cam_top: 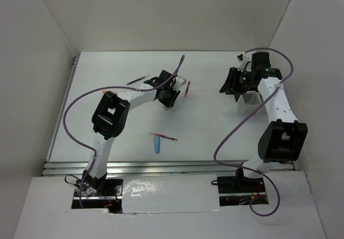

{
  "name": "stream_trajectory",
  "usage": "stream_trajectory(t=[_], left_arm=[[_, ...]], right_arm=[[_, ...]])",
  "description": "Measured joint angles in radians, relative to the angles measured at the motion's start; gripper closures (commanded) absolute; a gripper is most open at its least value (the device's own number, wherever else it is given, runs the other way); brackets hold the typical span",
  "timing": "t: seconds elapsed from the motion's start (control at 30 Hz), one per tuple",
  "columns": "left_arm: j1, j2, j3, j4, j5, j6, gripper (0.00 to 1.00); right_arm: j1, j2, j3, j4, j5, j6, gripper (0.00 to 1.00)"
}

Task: Sort the stationery into containers
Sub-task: Pick up the stationery from the center of the board.

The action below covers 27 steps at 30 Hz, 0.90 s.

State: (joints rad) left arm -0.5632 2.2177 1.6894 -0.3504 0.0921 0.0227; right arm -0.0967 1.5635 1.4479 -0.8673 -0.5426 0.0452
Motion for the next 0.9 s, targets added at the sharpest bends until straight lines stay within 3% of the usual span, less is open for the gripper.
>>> stream_trajectory(t=[0.37, 0.6, 0.9], left_arm=[[0.021, -0.321, -0.336, 0.036, 0.232, -0.08, 0.77], [0.021, -0.494, -0.35, 0.15, 0.312, -0.167, 0.8], [0.005, -0.503, -0.355, 0.171, 0.341, -0.215, 0.81]], right_arm=[[0.172, 0.016, -0.062, 0.151, -0.078, 0.179, 0.49], [0.317, 0.11, -0.047, 0.173, -0.126, 0.245, 0.49], [0.357, 0.173, -0.026, 0.182, -0.229, 0.284, 0.46]])
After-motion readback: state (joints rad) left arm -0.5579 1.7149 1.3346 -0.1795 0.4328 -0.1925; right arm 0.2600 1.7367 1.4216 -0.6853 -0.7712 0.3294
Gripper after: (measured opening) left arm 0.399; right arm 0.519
